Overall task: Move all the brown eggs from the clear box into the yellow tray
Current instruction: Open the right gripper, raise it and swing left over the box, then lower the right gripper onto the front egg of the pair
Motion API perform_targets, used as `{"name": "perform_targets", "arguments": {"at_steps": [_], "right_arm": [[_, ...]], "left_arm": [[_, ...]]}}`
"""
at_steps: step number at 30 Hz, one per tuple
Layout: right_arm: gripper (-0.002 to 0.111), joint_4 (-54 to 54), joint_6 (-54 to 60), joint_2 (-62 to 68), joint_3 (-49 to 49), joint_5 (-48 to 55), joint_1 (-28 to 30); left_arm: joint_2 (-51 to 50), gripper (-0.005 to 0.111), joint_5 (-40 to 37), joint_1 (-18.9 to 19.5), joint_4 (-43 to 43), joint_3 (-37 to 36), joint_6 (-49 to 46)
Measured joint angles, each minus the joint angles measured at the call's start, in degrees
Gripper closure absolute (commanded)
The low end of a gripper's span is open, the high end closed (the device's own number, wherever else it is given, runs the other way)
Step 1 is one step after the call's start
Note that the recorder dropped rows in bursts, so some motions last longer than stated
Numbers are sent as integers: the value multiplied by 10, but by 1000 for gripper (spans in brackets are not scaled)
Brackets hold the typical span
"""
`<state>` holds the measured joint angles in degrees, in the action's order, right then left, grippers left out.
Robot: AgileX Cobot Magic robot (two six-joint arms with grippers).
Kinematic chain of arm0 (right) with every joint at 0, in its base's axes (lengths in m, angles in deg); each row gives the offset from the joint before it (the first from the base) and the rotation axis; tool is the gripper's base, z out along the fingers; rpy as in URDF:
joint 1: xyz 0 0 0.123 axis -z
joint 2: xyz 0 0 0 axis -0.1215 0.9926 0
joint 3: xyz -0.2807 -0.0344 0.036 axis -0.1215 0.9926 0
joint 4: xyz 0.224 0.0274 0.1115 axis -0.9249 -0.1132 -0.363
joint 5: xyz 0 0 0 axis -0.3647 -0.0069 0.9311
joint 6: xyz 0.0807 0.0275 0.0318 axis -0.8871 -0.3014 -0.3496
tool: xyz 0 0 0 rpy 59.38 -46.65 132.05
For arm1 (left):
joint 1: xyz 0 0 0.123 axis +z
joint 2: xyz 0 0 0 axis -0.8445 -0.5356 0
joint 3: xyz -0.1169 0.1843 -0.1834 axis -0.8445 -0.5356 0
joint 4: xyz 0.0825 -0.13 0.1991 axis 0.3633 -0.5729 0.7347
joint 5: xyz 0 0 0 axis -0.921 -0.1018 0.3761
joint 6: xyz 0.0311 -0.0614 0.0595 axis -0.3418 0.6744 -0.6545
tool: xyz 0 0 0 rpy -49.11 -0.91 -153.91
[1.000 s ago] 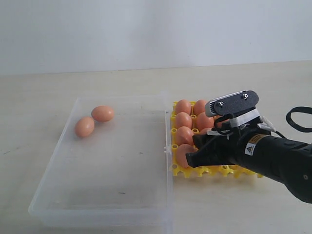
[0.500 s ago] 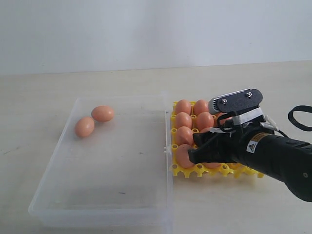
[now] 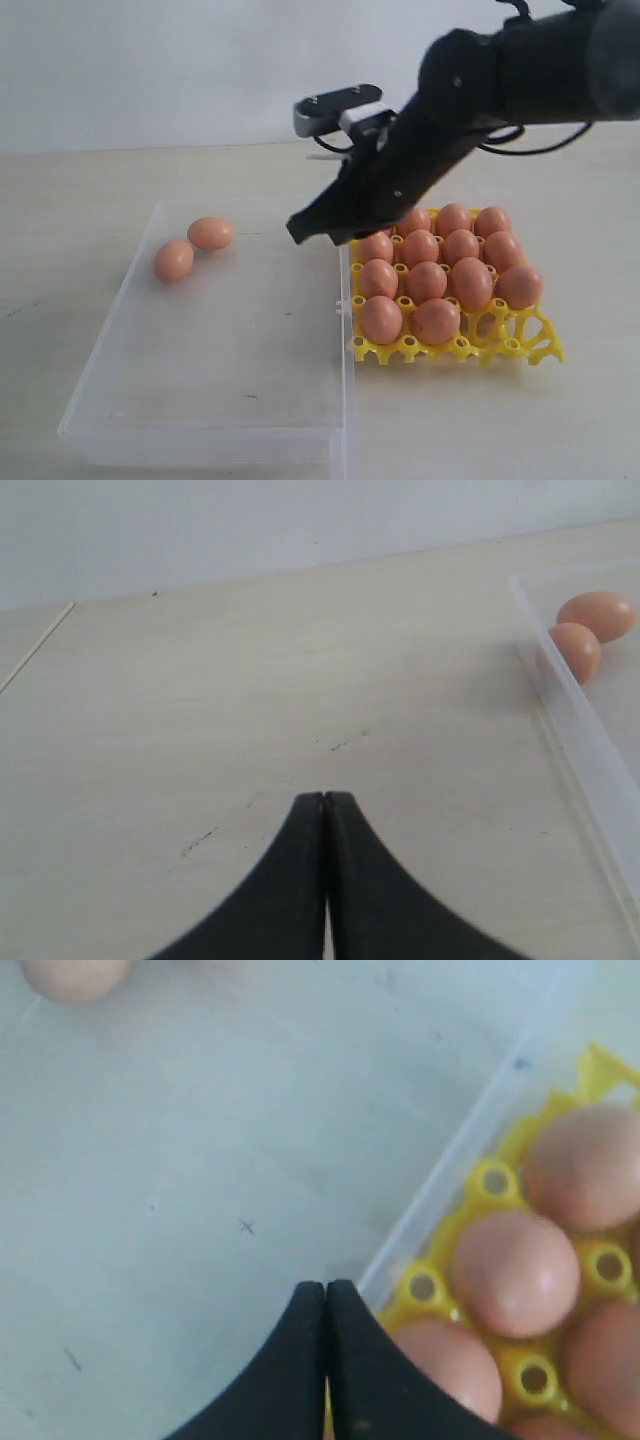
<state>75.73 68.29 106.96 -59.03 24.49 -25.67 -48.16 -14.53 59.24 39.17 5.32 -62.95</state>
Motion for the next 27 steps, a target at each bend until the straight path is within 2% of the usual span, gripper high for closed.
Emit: {"name": "perform_targets", "arguments": {"at_steps": [8, 11, 16, 19, 22, 27], "right_arm": [[107, 1, 55, 124, -251, 107, -63], [101, 0, 73, 184, -336, 158, -73], [83, 1, 77, 276, -451, 210, -75], [67, 2, 77, 310, -485, 214, -75], [56, 8, 71, 329, -499, 199, -75], [54, 20, 57, 338, -503, 147, -75]], "left_arm": [[0, 107, 0, 0, 0, 0, 0], [0, 107, 0, 0, 0, 0, 0], [0, 107, 0, 0, 0, 0, 0], [0, 107, 0, 0, 0, 0, 0], [0, 107, 0, 0, 0, 0, 0], [0, 107, 0, 0, 0, 0, 0]]}}
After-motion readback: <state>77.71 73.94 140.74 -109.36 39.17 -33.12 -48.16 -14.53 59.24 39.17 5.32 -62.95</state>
